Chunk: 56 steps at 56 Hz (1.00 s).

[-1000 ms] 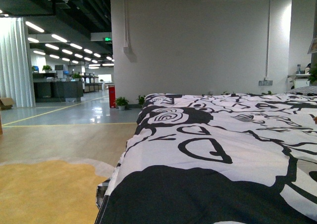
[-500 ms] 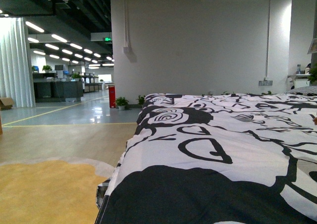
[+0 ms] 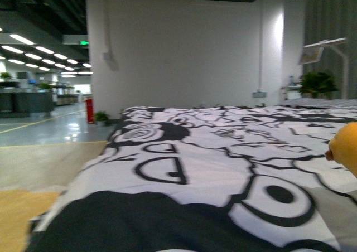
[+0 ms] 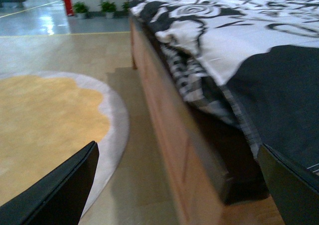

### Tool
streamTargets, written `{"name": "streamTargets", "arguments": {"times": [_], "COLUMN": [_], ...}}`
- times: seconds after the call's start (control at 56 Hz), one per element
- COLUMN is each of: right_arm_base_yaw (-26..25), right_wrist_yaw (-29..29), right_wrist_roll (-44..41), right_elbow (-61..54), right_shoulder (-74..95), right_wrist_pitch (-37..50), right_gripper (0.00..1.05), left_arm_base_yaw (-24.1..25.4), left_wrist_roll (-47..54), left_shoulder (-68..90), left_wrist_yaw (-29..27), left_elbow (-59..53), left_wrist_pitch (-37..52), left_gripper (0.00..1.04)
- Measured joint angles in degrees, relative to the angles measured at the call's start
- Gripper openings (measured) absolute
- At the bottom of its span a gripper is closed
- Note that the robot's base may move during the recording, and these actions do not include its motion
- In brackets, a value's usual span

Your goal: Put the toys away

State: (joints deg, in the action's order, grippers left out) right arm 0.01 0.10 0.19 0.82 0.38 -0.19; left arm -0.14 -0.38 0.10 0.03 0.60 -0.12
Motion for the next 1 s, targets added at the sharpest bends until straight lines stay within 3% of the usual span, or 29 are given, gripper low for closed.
{"name": "streamTargets", "arguments": {"times": [1.0], "right_arm_base_yaw": [0.0], "right_wrist_yaw": [-0.1], "right_wrist_roll": [0.0], "right_elbow": [0.0], "right_shoulder": [0.0], "right_wrist_pitch": [0.0], "right_gripper": [0.07], "left_arm_base_yaw": [0.0], "left_wrist_roll": [0.0], "left_shoulder": [0.0], "left_wrist_yaw": [-0.1], "left_elbow": [0.0], "left_wrist_pitch": [0.0], "left_gripper": [0.98]}}
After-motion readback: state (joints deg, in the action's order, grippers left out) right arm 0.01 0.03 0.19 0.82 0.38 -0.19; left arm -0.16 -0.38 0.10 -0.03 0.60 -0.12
